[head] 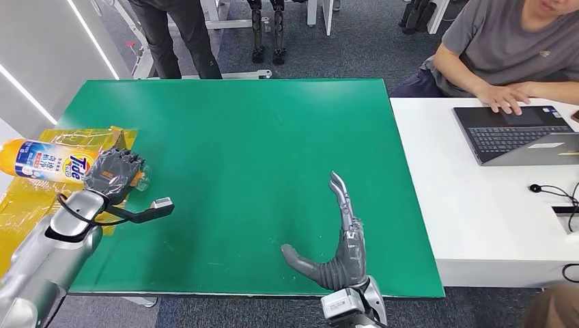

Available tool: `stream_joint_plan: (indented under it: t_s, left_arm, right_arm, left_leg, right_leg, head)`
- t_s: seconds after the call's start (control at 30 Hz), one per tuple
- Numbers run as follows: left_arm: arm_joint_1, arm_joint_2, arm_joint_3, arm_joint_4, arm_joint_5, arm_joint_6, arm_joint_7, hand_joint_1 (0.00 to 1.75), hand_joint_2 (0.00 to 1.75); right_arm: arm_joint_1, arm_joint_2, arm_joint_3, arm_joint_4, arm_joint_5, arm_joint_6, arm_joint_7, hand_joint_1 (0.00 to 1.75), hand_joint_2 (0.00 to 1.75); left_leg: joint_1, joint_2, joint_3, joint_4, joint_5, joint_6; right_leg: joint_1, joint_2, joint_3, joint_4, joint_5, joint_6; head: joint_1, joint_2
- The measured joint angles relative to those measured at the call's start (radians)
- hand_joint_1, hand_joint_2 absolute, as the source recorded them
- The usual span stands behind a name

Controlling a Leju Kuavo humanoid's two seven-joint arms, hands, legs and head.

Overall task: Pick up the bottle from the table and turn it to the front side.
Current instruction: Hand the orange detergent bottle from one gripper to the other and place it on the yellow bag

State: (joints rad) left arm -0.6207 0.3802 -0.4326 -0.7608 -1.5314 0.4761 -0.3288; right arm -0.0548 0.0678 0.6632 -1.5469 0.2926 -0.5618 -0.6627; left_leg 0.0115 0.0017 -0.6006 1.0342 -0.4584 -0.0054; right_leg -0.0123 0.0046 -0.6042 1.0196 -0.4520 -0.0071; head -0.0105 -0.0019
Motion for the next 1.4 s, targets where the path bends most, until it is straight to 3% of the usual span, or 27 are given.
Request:
stream_joint_plan:
  t_s: [0.27, 0.6, 0.67, 0.73, 0.8, 1.2, 1.4]
  left_arm:
    - [-0.027, 0.017, -0.034, 0.152, 0.041, -0.063, -0.082, 1.75, 1.75]
    - [0.009, 0.014, -0.045, 0.173, 0.159, -0.125, -0.126, 1.75, 1.75]
    - [0.018, 0.012, -0.045, 0.173, 0.19, -0.134, -0.132, 1.06, 1.75]
    - [0.023, 0.011, -0.045, 0.173, 0.21, -0.138, -0.133, 0.19, 1.75]
    - [0.026, 0.009, -0.045, 0.173, 0.224, -0.143, -0.132, 0.0, 1.75]
    - [0.026, 0.017, -0.045, 0.158, 0.26, -0.155, -0.123, 0.0, 1.75]
    - [0.065, 0.035, -0.033, 0.119, 0.299, -0.085, -0.105, 0.0, 1.75]
  right_arm:
    - [0.002, -0.001, 0.001, 0.0, 0.005, 0.007, 0.004, 0.0, 1.75]
    - [0.0, -0.001, 0.001, 0.0, 0.008, 0.029, 0.021, 0.0, 1.75]
    - [-0.001, -0.001, 0.001, 0.0, 0.012, 0.037, 0.033, 0.0, 1.75]
    - [-0.001, -0.001, 0.001, 0.0, 0.017, 0.044, 0.043, 0.0, 1.75]
    - [-0.001, -0.001, 0.001, 0.0, 0.021, 0.046, 0.047, 0.0, 1.75]
    - [-0.001, -0.002, 0.001, 0.0, 0.022, 0.06, 0.055, 0.0, 1.75]
    - [-0.001, -0.008, 0.003, 0.001, 0.013, 0.072, 0.083, 0.0, 1.75]
  left_leg:
    - [0.0, 0.0, 0.0, 0.0, 0.0, 0.0]
    - [0.0, 0.0, 0.0, 0.0, 0.0, 0.0]
    - [0.0, 0.0, 0.0, 0.0, 0.0, 0.0]
    - [0.0, 0.0, 0.0, 0.0, 0.0, 0.0]
    - [0.0, 0.0, 0.0, 0.0, 0.0, 0.0]
    - [0.0, 0.0, 0.001, 0.0, 0.0, 0.0]
    - [0.0, 0.0, 0.001, 0.0, 0.0, 0.0]
  right_leg:
    - [0.0, 0.0, 0.0, 0.0, 0.0, 0.0]
    - [0.0, 0.0, 0.0, 0.0, 0.0, 0.0]
    - [0.0, 0.0, 0.0, 0.0, 0.0, 0.0]
    - [0.0, 0.0, 0.0, 0.0, 0.0, 0.0]
    - [0.0, 0.0, 0.0, 0.0, 0.0, 0.0]
    - [0.0, 0.0, 0.001, 0.0, 0.0, 0.0]
    - [0.0, 0.0, 0.001, 0.001, 0.0, 0.0]
  head:
    - [0.0, 0.0]
    - [0.0, 0.0]
    - [0.0, 0.0]
    - [0.0, 0.0]
    - [0.0, 0.0]
    - [0.0, 0.0]
    - [0.0, 0.0]
